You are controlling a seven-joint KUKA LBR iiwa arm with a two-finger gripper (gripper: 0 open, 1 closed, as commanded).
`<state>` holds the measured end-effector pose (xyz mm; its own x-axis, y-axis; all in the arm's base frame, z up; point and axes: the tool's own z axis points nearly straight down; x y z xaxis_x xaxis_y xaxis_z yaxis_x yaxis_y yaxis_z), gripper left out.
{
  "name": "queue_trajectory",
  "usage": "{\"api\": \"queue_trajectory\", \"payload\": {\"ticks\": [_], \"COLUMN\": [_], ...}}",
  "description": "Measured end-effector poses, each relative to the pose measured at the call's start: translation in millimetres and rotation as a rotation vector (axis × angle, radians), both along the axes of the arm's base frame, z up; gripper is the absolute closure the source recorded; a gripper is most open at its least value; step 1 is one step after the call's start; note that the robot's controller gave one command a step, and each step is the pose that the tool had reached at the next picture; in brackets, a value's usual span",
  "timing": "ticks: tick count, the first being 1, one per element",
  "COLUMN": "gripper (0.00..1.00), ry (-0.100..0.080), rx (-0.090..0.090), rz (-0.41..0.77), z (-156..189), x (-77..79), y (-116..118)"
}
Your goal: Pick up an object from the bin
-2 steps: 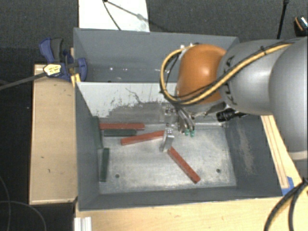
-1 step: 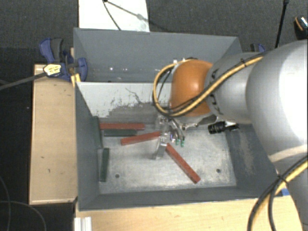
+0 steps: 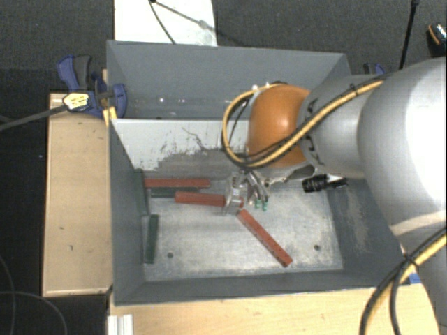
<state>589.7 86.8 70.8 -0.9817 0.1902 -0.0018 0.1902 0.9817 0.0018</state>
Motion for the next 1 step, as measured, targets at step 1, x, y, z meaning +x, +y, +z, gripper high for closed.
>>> {"api": "queue_trajectory", "payload": {"ticks": [1], "gripper": [1.00], "ry": [-0.007], "rx": [0.000], "rz": [0.090], "z": [143.6], "x": [-23.9], "y": [6.0]}}
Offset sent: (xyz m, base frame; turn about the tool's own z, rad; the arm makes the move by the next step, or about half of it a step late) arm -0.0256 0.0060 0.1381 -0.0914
